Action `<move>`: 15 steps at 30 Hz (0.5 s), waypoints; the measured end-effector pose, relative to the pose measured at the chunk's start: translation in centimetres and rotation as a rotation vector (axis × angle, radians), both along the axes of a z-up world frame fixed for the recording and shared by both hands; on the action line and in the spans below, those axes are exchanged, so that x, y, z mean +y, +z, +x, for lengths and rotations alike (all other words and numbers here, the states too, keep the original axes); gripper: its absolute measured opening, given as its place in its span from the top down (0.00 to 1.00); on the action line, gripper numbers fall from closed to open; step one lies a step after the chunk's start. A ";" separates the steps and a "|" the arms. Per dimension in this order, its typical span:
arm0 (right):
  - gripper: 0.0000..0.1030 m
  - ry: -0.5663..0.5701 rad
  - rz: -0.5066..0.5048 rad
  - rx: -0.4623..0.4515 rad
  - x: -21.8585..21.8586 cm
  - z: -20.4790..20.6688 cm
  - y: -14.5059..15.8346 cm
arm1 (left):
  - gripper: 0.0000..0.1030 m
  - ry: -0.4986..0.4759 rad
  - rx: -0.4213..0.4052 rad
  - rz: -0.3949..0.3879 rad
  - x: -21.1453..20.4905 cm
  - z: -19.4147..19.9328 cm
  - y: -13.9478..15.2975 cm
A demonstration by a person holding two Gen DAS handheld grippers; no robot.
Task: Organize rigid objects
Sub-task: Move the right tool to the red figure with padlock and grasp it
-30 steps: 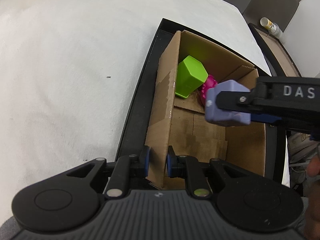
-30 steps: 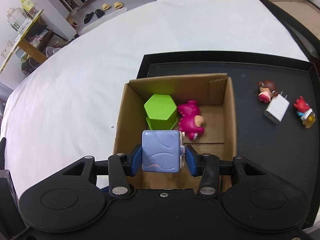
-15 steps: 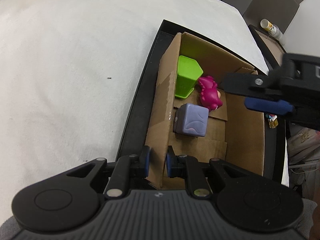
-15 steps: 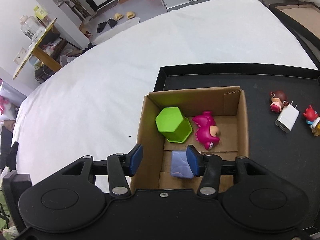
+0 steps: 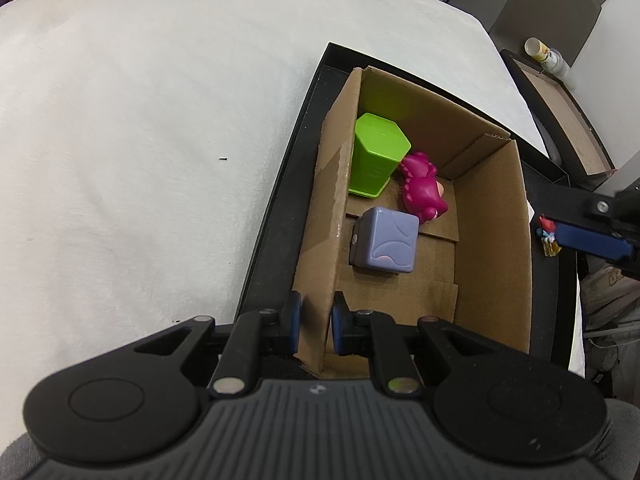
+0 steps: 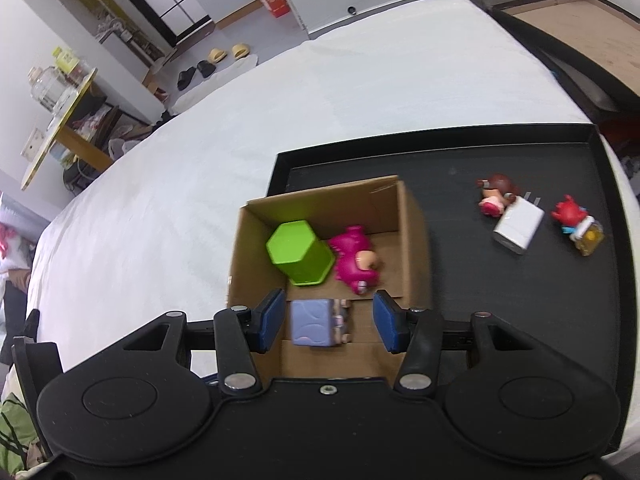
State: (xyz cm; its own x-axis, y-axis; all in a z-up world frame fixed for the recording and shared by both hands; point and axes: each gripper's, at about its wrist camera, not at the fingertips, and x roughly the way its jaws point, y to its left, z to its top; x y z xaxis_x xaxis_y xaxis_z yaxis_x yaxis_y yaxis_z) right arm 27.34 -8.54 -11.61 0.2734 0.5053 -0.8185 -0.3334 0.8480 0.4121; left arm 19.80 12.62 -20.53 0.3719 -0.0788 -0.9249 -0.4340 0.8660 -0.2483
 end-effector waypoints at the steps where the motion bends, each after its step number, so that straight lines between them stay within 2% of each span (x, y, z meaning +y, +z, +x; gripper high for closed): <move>1: 0.52 -0.006 0.001 0.000 -0.4 0.0 0.0 | 0.86 0.000 0.001 0.003 -0.1 0.0 0.0; 15: 0.43 -0.101 0.033 0.017 -6.0 1.1 -1.0 | 0.86 0.002 0.019 0.045 -0.7 0.3 0.3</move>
